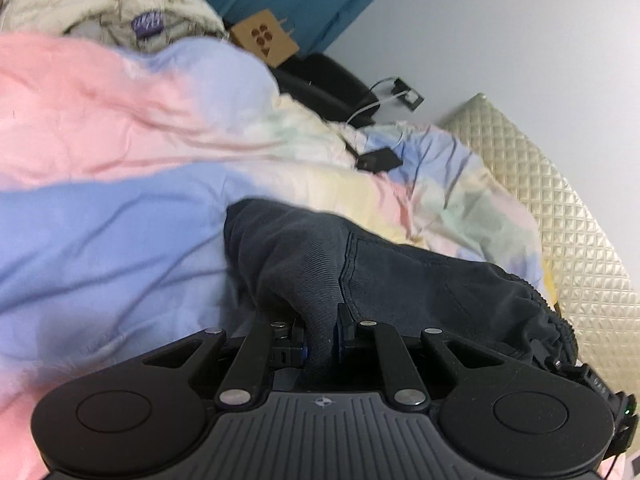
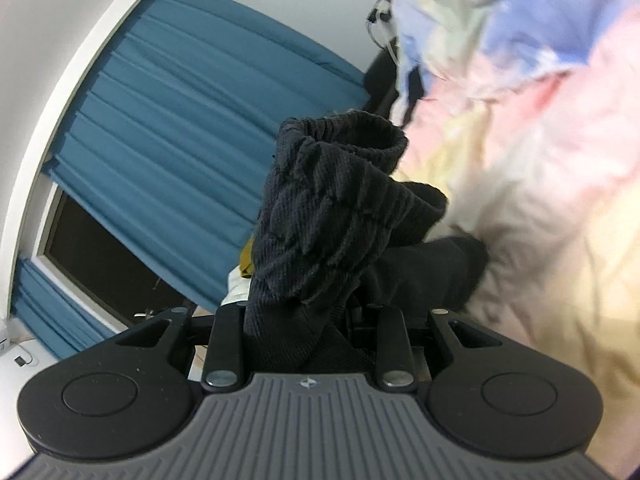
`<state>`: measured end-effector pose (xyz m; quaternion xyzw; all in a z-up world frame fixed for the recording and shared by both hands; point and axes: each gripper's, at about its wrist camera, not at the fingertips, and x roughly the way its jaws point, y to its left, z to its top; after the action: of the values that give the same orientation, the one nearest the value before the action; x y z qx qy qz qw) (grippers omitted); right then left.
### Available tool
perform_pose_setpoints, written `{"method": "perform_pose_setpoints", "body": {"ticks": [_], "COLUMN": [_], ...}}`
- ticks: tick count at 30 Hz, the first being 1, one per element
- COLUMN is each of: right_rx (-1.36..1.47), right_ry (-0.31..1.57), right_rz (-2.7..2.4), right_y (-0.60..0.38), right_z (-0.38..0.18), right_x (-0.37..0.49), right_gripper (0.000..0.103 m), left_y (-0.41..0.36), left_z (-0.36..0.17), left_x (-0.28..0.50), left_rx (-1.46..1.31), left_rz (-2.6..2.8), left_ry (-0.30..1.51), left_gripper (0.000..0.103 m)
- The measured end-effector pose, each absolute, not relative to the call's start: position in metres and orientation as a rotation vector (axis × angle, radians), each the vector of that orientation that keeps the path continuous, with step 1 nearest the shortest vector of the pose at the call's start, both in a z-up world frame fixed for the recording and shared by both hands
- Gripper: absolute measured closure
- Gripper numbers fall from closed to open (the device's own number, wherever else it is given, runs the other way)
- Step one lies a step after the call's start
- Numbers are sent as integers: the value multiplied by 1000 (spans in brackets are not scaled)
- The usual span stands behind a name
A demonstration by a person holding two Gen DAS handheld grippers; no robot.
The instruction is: Fold clothes
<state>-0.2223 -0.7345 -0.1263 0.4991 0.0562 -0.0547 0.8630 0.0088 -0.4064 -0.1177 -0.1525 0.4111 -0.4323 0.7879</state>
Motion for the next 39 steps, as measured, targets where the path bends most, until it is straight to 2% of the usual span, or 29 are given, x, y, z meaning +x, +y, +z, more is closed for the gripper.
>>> {"method": "perform_pose_setpoints", "body": {"ticks": [5,10,12,15,16,18,20,22,26,31,34,39], "right_rx": [1129,1237,1217,1182,1168,1135,1054,984,879,783,727,655], "right_ry": [156,201,209,243,258,290,322,350,382,403,386,368], "right_rz": [-201,-274,-289,-331,-352,-396,-449,-484,-532,-562,-560,-547], "right_y": [-737,-748,-750,-749,-749,-746,-740,-733,-719,-699,-680,-643], "right_z": [-175,-218,-219,-212,-209,-202,-188,-175,-151,-126,-105,-67], "right_x": [-227,-231,-228,-221,-220,-219,-216,-213,-208,-202,-211,-229], "right_gripper": [71,70,68,60,58,46,41,27,18,11,9,7], "left_y": [-406,-403,-403,-401,-400,-396,-393,-390,-385,-371,-361,-341], "left_z": [-150,-154,-152,-149,-146,-140,-134,-125,-103,-72,-53,-19], "left_x": [12,16,15,13,10,6,1,-4,-17,-37,-48,-67], "left_rx": [-313,-325,-299,-279,-263,-236,-214,-195,-150,-84,-45,-25], "left_rz": [-939,-968,-971,-986,-993,-1006,-1020,-1021,-1008,-988,-979,-959], "left_ry": [949,960,948,948,939,926,914,893,836,720,671,610], "left_gripper": [90,89,88,83,80,73,53,45,21,17,2,0]}}
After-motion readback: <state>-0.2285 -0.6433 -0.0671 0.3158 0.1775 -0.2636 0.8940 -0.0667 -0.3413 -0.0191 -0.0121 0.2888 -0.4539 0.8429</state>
